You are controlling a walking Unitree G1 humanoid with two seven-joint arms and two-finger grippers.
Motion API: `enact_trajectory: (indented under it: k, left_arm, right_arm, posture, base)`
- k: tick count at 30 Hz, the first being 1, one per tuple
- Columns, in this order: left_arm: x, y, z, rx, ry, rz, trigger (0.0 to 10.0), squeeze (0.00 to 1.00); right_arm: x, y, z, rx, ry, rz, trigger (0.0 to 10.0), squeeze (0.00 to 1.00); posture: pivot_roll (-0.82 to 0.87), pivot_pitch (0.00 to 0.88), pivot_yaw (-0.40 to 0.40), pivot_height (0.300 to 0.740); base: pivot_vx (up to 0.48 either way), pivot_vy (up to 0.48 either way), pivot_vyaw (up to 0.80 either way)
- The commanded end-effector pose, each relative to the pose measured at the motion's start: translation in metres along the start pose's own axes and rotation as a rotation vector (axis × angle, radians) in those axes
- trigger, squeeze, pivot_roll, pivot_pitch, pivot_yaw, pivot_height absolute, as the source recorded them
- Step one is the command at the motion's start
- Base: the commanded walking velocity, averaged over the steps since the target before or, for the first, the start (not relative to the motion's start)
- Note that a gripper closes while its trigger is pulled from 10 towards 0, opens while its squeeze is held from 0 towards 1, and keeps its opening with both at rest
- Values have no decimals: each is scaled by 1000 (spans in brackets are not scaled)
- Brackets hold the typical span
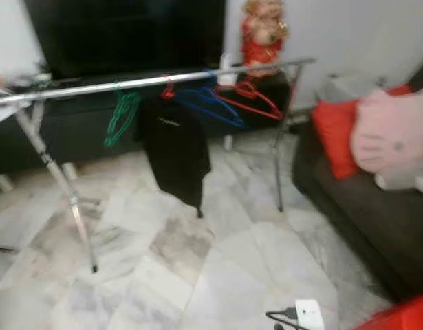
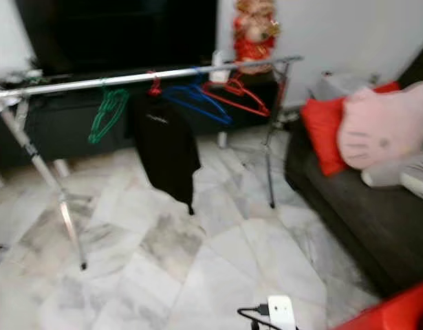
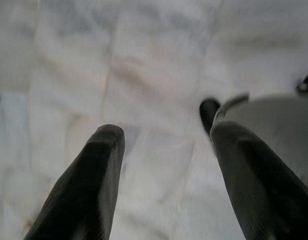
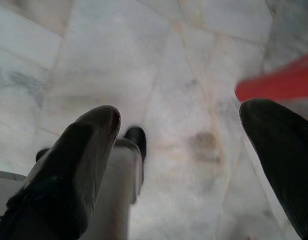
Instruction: Hang hanger
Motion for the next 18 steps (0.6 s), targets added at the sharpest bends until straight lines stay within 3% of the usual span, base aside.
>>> enact_trajectory:
  k: [1,5,11,18]
  left_arm:
    - [-6,-1,1,-4,-17,14,10000,0]
    - [-3,-1,7,11,-24,4,10000,0]
    - [5,0,10,7,28,-20,10000,0]
    - [-5,-2,12,16,4,9,10000,0]
  right_arm:
    - [4,1,4,4,16,-9,10000,0]
    - [2,1,3,5,9,0,10000,0]
    - [1,1,4,10,0,2,10000,0]
    - [2,1,7,26,-22,1,10000,0]
  posture:
    - [-50,0,-11,740]
    - [-42,0,-14,740]
    - [-44,0,-15,740]
    - [-44,0,-16,740]
  base:
    - [0,0,-694]
    - [0,0,-691]
    - [0,0,-664]
    - [0,-241,-645]
Point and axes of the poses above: a point about 5 cm out from each wrist's last joint towards the gripper, its own y axis pointing out of the wrist towards the gripper, its own x axis along the axis of the wrist's last joint, z = x × y, the point moved 4 cm from there along y, pointing out of the wrist towards the gripper, and after that the axes turned 12 degrees about y, right-handed, at the moved point
